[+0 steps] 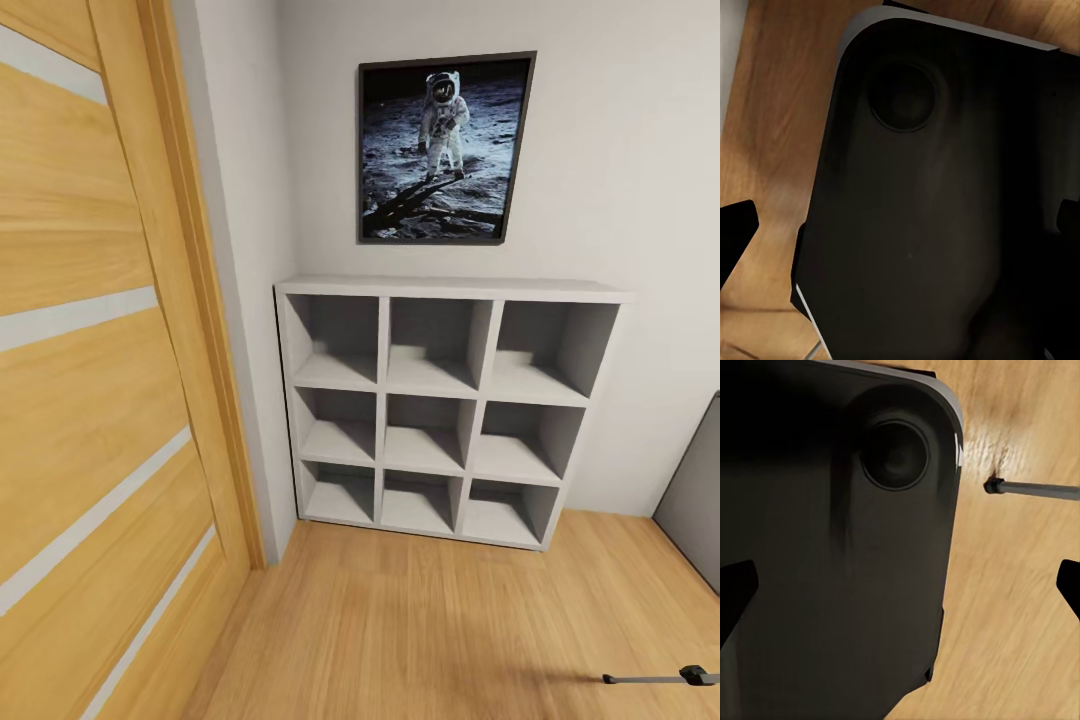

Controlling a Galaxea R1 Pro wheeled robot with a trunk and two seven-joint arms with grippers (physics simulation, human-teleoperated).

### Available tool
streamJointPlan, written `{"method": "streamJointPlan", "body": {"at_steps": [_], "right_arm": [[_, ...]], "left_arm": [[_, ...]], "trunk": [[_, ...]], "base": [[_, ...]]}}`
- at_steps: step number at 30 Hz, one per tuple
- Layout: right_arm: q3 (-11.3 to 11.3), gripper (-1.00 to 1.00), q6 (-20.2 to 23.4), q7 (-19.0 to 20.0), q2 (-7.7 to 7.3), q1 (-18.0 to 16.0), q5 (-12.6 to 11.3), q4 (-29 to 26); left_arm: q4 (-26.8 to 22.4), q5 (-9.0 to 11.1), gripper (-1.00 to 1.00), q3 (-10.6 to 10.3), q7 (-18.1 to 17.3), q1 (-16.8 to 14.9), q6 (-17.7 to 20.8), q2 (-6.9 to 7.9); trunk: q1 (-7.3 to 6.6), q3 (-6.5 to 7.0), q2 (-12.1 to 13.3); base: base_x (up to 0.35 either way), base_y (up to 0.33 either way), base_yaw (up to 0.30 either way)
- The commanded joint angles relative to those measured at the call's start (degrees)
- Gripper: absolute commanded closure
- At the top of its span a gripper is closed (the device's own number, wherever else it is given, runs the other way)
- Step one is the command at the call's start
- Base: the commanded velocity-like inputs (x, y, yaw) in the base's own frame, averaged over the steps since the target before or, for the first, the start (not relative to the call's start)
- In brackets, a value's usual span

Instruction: Attach the digital camera to the camera tripod in the bedroom.

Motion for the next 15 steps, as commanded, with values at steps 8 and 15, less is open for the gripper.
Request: {"method": "streamJointPlan", "body": {"at_steps": [8, 15], "right_arm": [[-0.02, -1.0, -0.13, -0.03, -0.01, -0.02, 0.51, 0.01], [-0.02, -1.0, -0.13, -0.02, -0.01, -0.02, 0.51, 0.02]], "left_arm": [[-0.05, 0.07, -1.0, 0.29, -0.01, 0.01, -0.09, -0.01], [-0.05, 0.19, -1.0, 0.29, -0.06, 0.01, -0.09, -0.01]], "trunk": [[0.0, -0.05, -0.03], [0.0, -0.05, -0.03]], "base": [[0.003, 0.0, 0.0], [0.147, 0.0, 0.0]]}}
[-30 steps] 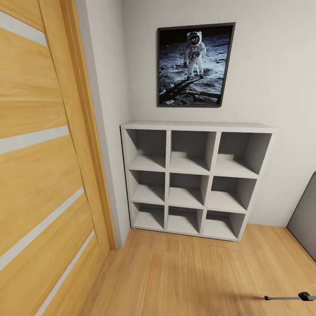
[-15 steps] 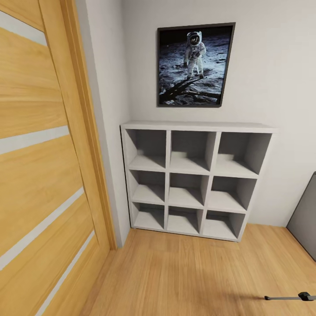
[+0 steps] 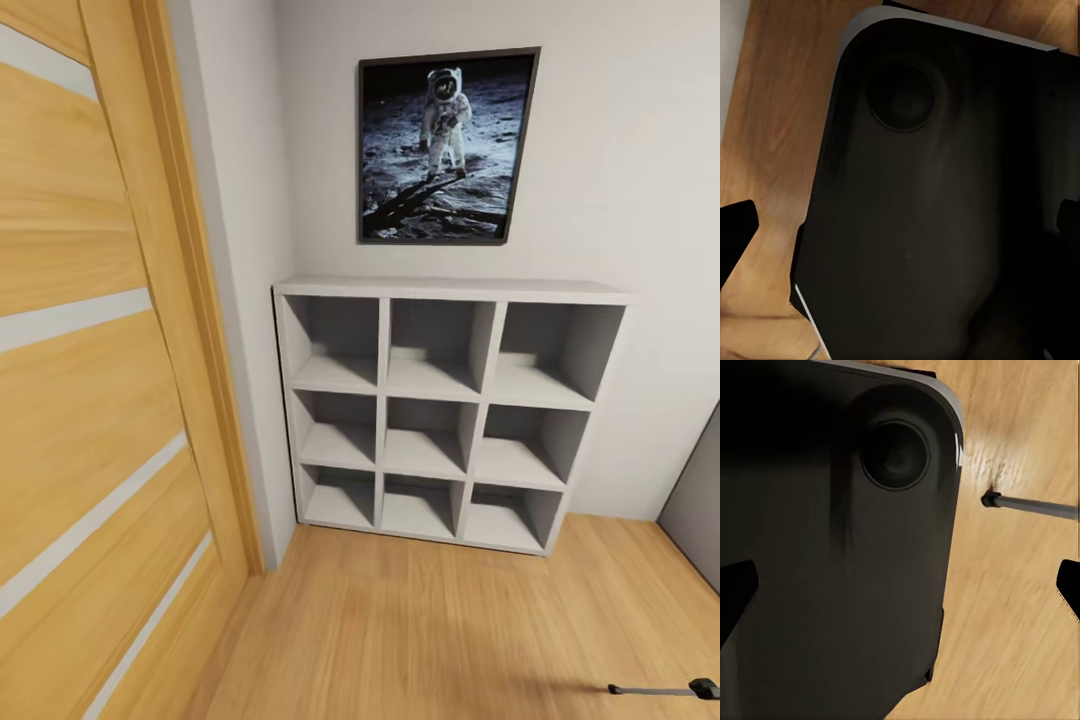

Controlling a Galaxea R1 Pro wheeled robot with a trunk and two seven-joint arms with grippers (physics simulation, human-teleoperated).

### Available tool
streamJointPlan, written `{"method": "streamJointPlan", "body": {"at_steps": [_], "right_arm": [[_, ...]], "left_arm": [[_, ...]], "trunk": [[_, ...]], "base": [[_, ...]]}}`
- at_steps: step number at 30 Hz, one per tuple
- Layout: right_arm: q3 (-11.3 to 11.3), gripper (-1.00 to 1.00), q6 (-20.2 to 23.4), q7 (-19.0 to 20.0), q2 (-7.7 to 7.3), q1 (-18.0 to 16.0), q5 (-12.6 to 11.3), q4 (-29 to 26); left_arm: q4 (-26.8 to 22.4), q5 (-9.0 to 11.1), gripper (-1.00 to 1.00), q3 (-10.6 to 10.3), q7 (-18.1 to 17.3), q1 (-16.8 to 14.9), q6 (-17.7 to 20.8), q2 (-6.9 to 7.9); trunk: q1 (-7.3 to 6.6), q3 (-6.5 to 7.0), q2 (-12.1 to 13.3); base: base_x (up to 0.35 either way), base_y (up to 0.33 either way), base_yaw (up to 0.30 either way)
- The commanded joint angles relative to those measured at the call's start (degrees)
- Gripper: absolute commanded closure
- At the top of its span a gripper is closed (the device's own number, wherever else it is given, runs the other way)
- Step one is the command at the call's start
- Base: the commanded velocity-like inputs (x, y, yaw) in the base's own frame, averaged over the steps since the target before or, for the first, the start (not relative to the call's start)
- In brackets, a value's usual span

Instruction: Attach the digital camera to the camera tripod in the bedroom.

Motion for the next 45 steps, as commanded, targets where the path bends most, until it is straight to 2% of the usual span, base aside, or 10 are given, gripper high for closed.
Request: {"method": "streamJointPlan", "body": {"at_steps": [1, 10, 22, 45], "right_arm": [[-0.02, -1.0, -0.13, -0.06, -0.01, -0.02, 0.51, 0.02], [-0.02, -1.0, -0.13, -0.06, -0.08, -0.02, 0.51, 0.01], [-0.33, -1.0, -0.17, -0.11, 0.01, -0.02, 0.15, 0.05], [-0.37, -1.0, -0.13, -0.09, 0.08, -0.02, 0.26, 0.01]], "left_arm": [[-0.05, 0.08, -1.0, 0.29, 0.01, 0.01, -0.08, -0.01], [-0.05, 0.12, -1.0, 0.29, 0.0, 0.01, -0.08, -0.01], [-0.05, 0.12, -1.0, 0.3, 0.0, 0.01, -0.08, -0.01], [-0.05, 0.12, -1.0, 0.38, 0.05, 0.01, -0.08, -0.01]], "trunk": [[0.02, -0.05, -0.02], [0.02, -0.05, -0.02], [0.02, -0.05, -0.02], [0.02, -0.05, -0.02]], "base": [[0.232, 0.0, 0.0], [0.211, 0.0, 0.0], [0.02, 0.0, -0.013], [0.0, 0.0, -0.226]]}}
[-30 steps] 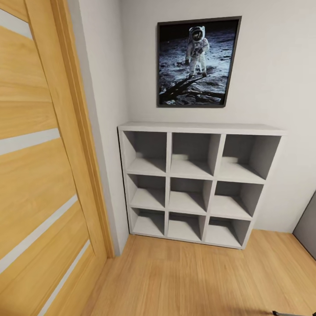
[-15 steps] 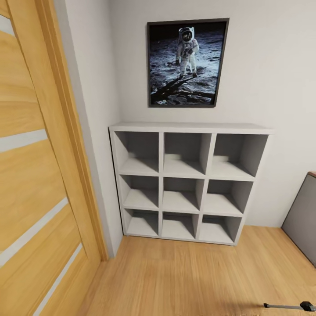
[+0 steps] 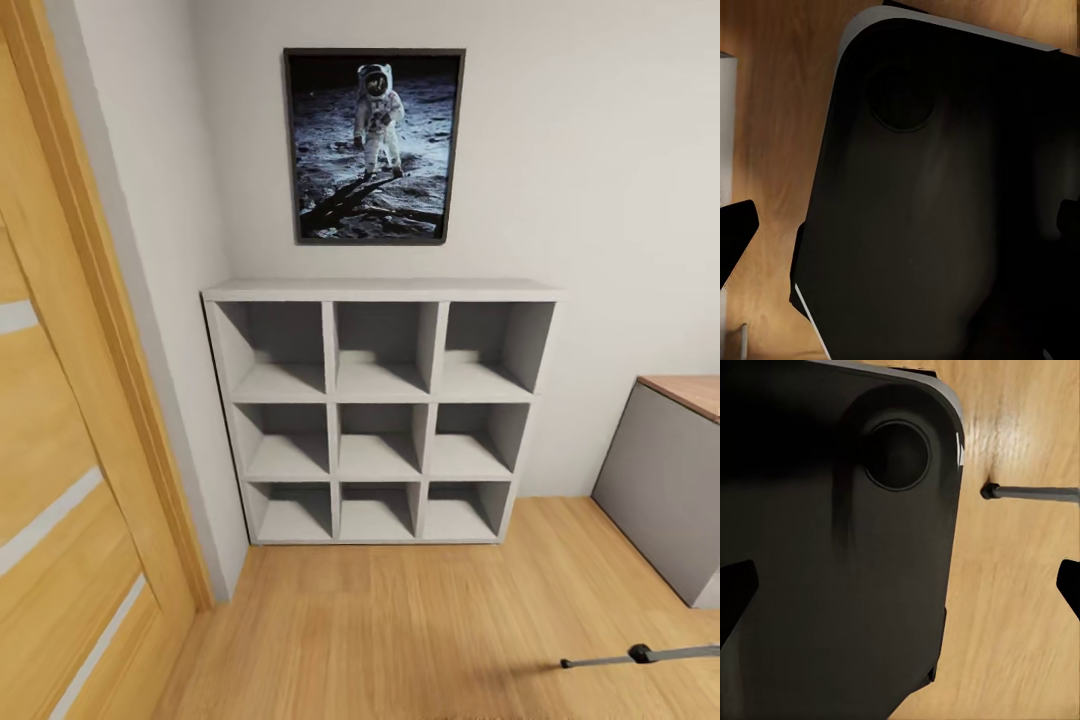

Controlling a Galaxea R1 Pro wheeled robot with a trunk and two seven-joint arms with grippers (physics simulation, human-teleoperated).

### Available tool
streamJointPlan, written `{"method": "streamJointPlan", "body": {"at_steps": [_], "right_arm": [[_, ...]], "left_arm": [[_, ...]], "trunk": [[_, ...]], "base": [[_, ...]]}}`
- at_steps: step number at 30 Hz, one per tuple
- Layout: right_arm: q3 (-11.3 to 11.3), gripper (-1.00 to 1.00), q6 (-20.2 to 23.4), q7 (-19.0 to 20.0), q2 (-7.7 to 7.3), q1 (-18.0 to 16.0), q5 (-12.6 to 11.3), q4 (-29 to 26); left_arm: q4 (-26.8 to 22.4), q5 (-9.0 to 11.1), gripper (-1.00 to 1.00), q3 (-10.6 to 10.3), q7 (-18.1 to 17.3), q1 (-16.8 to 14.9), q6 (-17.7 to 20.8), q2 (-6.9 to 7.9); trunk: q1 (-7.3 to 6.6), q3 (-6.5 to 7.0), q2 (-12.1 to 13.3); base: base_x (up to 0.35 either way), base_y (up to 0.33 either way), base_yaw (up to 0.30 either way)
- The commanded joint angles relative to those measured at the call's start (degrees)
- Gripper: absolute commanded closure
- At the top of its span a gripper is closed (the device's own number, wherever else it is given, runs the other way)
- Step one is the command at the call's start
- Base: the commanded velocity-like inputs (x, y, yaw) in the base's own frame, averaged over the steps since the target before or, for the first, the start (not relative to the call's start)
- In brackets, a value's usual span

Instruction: Attach the digital camera to the camera tripod in the bedroom.

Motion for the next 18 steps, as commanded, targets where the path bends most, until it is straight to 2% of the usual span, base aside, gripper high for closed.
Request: {"method": "streamJointPlan", "body": {"at_steps": [1, 18], "right_arm": [[-0.05, -1.0, -0.14, -0.05, -0.01, -0.02, 0.47, 0.03], [-0.05, -1.0, -0.14, -0.05, -0.09, -0.02, 0.31, 0.03]], "left_arm": [[-0.03, 0.07, -1.0, 0.3, 0.03, 0.01, -0.11, -0.01], [-0.03, 0.07, -1.0, 0.3, 0.06, 0.01, -0.11, -0.01]], "trunk": [[0.0, -0.04, -0.02], [0.0, -0.04, -0.02]], "base": [[0.0, 0.0, -0.242], [0.0, 0.0, -0.242]]}}
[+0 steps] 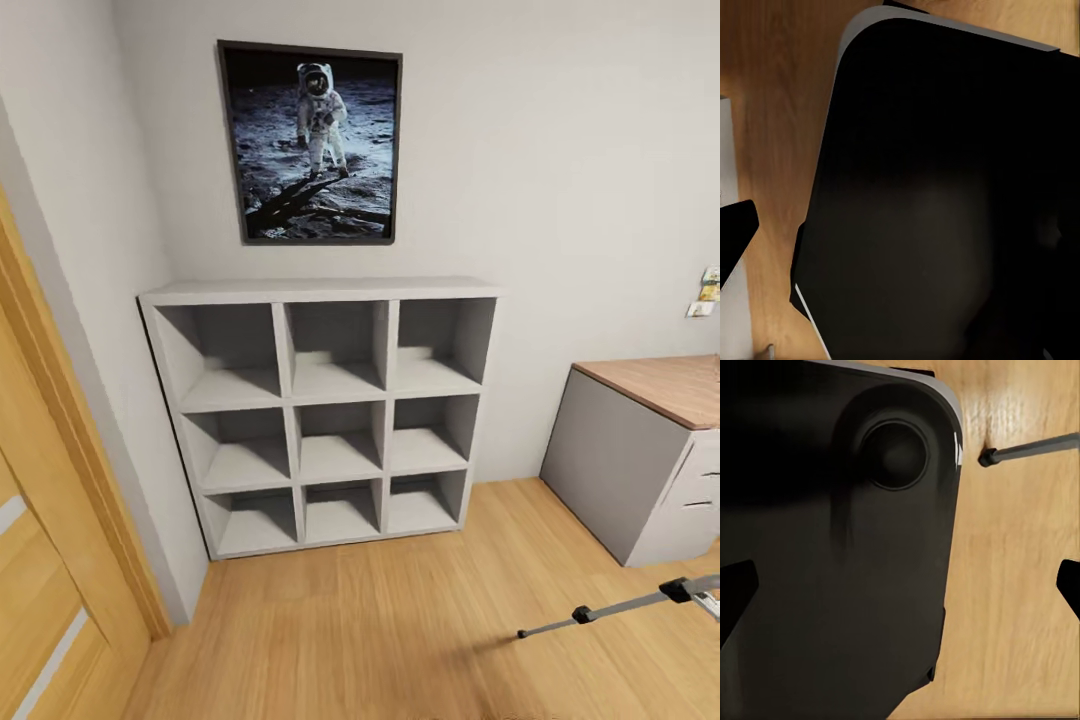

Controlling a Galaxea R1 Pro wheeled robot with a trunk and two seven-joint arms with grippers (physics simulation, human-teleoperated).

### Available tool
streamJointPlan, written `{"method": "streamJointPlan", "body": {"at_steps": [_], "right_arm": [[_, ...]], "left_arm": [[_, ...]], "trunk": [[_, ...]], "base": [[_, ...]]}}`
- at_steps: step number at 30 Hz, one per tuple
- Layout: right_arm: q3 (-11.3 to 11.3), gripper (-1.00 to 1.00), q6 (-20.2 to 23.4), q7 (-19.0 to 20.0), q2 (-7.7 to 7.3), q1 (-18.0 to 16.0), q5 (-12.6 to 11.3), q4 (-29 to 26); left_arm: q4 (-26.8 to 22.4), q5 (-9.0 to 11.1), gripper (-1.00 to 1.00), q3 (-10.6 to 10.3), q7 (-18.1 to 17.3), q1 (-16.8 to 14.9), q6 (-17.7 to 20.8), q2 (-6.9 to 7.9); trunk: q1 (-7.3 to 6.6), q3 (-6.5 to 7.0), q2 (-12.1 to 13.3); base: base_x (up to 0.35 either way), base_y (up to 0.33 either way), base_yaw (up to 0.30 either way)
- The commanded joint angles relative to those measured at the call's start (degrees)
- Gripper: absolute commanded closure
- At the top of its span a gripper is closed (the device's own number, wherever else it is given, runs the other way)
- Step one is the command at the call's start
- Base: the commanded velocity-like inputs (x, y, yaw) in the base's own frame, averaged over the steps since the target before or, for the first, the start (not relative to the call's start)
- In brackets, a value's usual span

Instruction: Attach the digital camera to the camera tripod in the bedroom.

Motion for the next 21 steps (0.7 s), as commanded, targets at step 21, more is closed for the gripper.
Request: {"method": "streamJointPlan", "body": {"at_steps": [21], "right_arm": [[-0.13, -1.0, -0.09, -0.05, 0.04, -0.02, 0.31, 0.03]], "left_arm": [[-0.03, 0.06, -1.0, 0.3, 0.02, 0.01, -0.11, -0.01]], "trunk": [[0.0, -0.04, -0.02]], "base": [[0.0, 0.0, -0.247]]}}
